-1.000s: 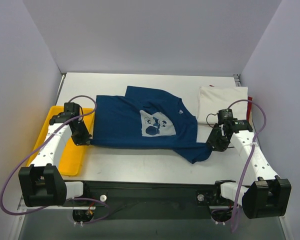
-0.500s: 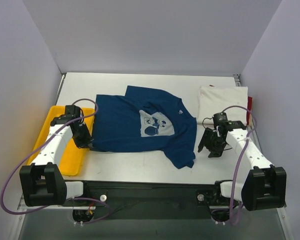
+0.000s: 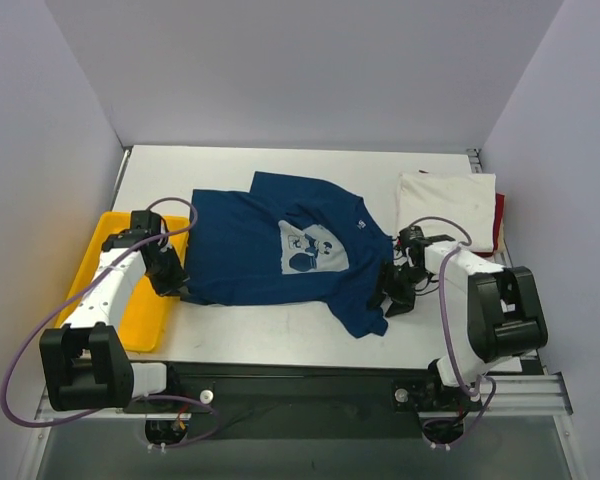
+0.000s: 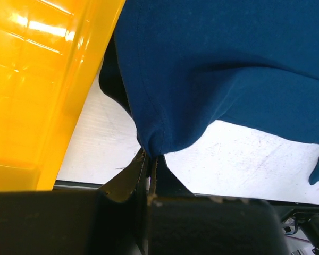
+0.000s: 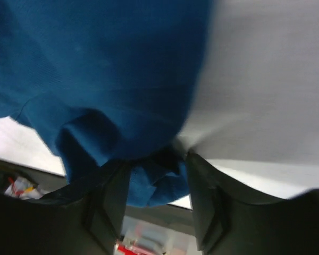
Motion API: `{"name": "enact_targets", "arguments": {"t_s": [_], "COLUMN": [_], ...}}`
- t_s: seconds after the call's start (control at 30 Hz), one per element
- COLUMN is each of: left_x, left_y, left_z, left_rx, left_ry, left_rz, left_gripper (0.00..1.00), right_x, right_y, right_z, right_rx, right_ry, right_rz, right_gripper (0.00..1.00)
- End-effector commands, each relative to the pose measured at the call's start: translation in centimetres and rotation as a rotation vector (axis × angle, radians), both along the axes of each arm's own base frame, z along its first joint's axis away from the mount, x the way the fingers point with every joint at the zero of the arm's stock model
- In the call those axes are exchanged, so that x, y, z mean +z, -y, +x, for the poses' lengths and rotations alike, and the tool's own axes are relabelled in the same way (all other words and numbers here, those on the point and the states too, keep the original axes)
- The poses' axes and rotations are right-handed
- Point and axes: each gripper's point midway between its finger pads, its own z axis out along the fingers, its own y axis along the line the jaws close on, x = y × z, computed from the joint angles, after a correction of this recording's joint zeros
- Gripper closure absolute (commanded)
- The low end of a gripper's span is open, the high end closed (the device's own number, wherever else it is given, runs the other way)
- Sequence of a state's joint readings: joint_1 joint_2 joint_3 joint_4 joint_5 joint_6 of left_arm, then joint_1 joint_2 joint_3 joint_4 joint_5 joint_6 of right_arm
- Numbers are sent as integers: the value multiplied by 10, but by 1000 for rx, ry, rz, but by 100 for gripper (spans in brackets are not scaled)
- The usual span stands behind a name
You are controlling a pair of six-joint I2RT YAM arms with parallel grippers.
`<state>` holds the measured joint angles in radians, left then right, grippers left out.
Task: Fold and stack the t-shirts
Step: Flatten out the tshirt
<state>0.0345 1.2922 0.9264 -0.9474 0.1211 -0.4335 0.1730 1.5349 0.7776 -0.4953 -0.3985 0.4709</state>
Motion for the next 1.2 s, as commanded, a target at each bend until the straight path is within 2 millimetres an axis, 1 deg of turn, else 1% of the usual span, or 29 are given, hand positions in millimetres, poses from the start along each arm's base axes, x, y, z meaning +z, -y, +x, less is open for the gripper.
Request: {"name": "enact_targets", "arguments": {"t_s": [0.0,0.03,0.07,0.1,0.13,0.17,0.2,0.23,0.27,0.3,0.33,0.37,0.4,0.47,0.5,0.53,0.6,0.63,0.67,0.77,0.83,0.87,0.93,0.97,1.07,1.1,1.13,1.17], "left_x": [8,10,10,12,12,12,11,14,15,15,18,19,20,24,26,26,29,29,28,25,23,22,21,20,19,18,17,17], "left_y": [4,4,5,4,4,4,3,3,2,0,-2,-4,-8,-15,-21,-23,-28,-29,-29,-25,-23,-23,-22,-22,-20,-20,-19,-18], "left_z": [16,19,20,23,24,25,25,27,28,29,30,31,32,33,34,34,37,37,37,36,35,35,35,35,36,36,36,37], "left_rx": [-4,-2,-1,-3,-3,-4,-1,-3,-3,3,4,7,19,29,47,45,58,57,56,50,52,52,51,51,50,50,53,56], "left_ry": [55,63,64,70,72,71,65,70,69,68,72,74,75,75,77,79,88,89,85,73,69,72,74,72,74,71,72,77], "left_rz": [-32,-35,-37,-36,-36,-34,-35,-37,-37,-40,-37,-36,-34,-29,-30,-31,-44,-43,-47,-70,-82,-81,-85,-84,-98,-99,-105,-111], "left_gripper": [100,100,100,100,100,100,100,100,100,100,100,100,100,100,100,100,100,100,100,100,100,100,100,100,100,100,100,100], "right_x": [18,24,30,36,45,52,64,76,84,101,108,115,124,128,132,129,126,116,110,88,73,71,63,59,42,33,28,20], "right_y": [-36,-43,-48,-49,-51,-51,-50,-48,-46,-45,-44,-45,-45,-45,-44,-43,-37,-31,-23,-2,14,16,17,16,14,14,14,14], "right_z": [-8,-11,-12,-18,-20,-21,-23,-23,-21,-24,-24,-26,-32,-43,-52,-61,-72,-79,-77,-75,-69,-58,-48,-38,-26,-26,-24,-20], "right_rx": [122,137,146,146,151,157,157,164,165,167,162,154,156,151,151,151,144,135,97,15,-7,-2,-4,-5,-11,-14,-15,-24], "right_ry": [-27,-34,-36,-62,-51,-49,-52,-18,2,27,38,42,52,39,32,14,22,0,-1,-49,-80,-55,-60,-32,-58,-91,-96,-103], "right_rz": [162,207,230,247,260,263,256,254,240,238,237,249,266,283,296,300,288,264,242,165,69,59,43,47,46,43,40,35], "right_gripper": [56,60,70,77,86,100,100,100,100,100,100,95,94,93,92,91,86,84,79,58,55,54,53,52,52,52,52,52]}}
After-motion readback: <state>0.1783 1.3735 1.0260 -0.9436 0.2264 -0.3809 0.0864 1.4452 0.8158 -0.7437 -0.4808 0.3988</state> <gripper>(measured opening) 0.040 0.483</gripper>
